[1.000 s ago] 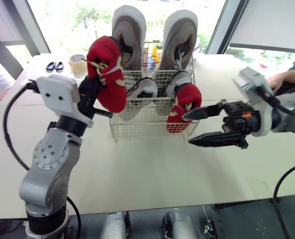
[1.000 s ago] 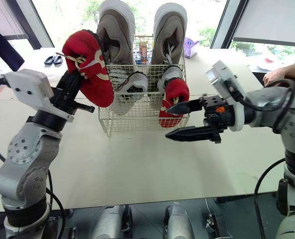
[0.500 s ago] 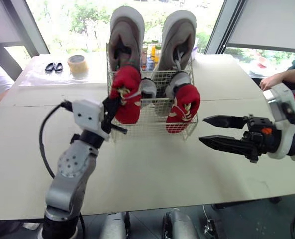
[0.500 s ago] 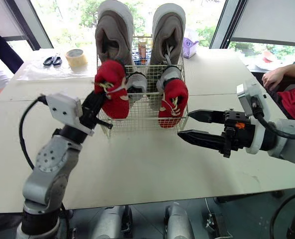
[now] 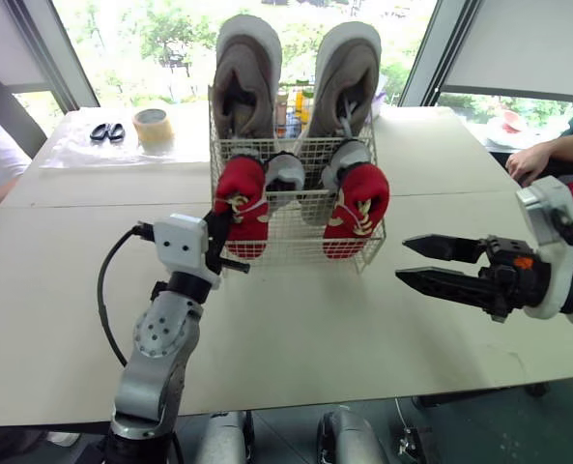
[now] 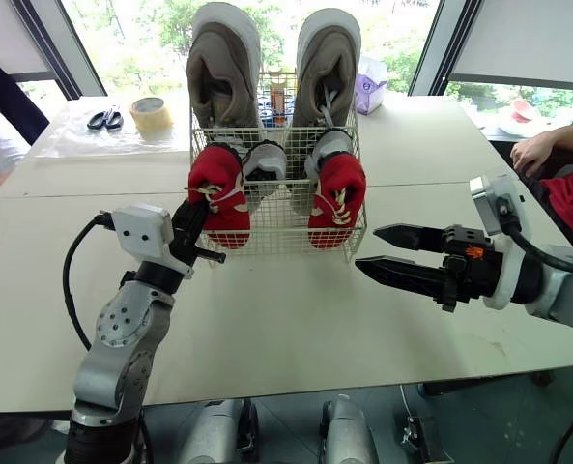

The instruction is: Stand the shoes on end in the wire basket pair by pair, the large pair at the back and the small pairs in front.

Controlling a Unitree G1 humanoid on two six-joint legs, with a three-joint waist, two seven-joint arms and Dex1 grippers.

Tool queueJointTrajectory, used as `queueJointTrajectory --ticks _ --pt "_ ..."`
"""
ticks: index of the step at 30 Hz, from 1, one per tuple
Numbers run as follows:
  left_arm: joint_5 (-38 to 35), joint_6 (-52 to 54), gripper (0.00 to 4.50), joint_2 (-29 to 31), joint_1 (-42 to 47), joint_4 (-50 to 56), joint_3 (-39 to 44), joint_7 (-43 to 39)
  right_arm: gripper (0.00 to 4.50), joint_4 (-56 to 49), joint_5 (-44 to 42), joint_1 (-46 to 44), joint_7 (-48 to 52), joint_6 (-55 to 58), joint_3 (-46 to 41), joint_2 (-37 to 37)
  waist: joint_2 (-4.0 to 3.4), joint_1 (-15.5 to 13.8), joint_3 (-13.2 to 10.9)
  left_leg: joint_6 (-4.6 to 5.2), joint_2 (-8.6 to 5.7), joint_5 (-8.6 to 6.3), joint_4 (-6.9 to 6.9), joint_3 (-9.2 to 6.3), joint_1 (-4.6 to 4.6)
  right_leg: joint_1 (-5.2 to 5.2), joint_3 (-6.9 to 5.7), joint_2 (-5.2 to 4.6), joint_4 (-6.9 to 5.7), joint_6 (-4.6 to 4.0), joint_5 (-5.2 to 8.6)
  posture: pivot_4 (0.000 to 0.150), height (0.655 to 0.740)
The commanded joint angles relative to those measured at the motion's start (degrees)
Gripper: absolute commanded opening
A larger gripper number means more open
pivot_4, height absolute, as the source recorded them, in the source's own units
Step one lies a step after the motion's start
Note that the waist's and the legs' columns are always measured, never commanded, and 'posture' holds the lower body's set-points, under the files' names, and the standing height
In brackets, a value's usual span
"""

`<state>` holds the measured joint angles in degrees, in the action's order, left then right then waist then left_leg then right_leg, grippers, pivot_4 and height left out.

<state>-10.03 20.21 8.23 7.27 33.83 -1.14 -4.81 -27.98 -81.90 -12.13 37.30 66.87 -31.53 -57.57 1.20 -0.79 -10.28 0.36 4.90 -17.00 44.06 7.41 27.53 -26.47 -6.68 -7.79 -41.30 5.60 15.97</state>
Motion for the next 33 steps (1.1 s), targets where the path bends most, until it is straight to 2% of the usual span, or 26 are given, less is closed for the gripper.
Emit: queueJointTrajectory --ticks 1,4,7,13,17,21,26,33 --pt "-4.6 4.7 1.08 0.4 -1.6 4.0 2.8 -1.2 4.5 0.0 1.7 0.3 2.0 -2.4 0.7 -0.7 -0.09 0.1 0.0 0.0 0.0 0.0 0.0 0.0 0.0 0.0 0.0 0.0 0.0 0.0 0.0 0.15 0.6675" --pt "-10.6 11.7 2.47 1.5 -3.0 8.2 5.7 -1.8 4.5 0.2 3.1 0.9 3.4 -3.4 1.8 -0.8 -0.16 0.0 0.1 0.0 0.0 0.0 -0.01 -0.01 -0.01 -0.01 0.0 0.0 0.0 0.0 0.0 0.15 0.6675" --pt "-20.4 20.1 2.47 5.3 -5.5 13.4 9.5 -4.9 4.5 0.5 4.6 1.3 5.0 -4.1 2.9 -0.8 -0.18 0.0 0.1 0.0 0.01 0.0 -0.01 -0.02 0.0 0.0 0.0 0.01 0.03 0.0 0.01 0.15 0.6675" --pt "-35.1 28.1 2.47 10.5 -7.5 15.8 19.8 -4.2 4.5 1.7 7.1 1.4 7.4 -5.5 4.2 -0.8 -0.18 0.0 0.1 0.0 0.0 0.0 -0.01 -0.11 0.0 0.04 0.0 0.01 0.1 -0.1 0.06 0.15 0.6675" --pt "-51.3 30.1 2.47 18.0 -12.3 14.0 29.9 -8.4 4.5 2.2 9.0 2.5 9.2 -6.3 4.6 -0.5 -0.2 0.1 0.1 -0.01 0.01 0.0 -0.06 -0.17 -0.03 0.03 0.01 0.01 0.11 -0.1 0.06 0.15 0.6675" --pt "-52.5 30.5 2.47 25.4 -16.7 9.3 34.1 -13.1 4.5 1.4 11.2 4.5 10.3 -7.6 5.4 0.1 -0.25 -0.1 0.1 -0.03 0.0 -0.01 -0.08 -0.14 -0.04 0.04 -0.02 0.01 0.14 -0.2 0.12 0.15 0.6675" --pt "-48.8 28.2 2.47 31.1 -18.0 1.1 33.3 -21.1 4.5 1.7 15.6 6.2 11.2 -10.9 7.7 2.3 -0.29 -0.1 0.1 -0.02 -0.01 -0.05 -0.11 -0.09 -0.04 -0.02 -0.01 0.0 0.28 -0.25 0.15 0.15 0.6675" --pt "-45.3 25.6 2.47 32.6 -15.7 -4.9 32.1 -24.3 4.5 1.1 19.0 8.2 11.8 -13.8 9.3 4.1 -0.35 0.0 0.1 -0.02 -0.01 -0.06 -0.19 -0.06 -0.02 -0.03 0.02 -0.02 0.3 -0.25 0.14 0.15 0.6675"
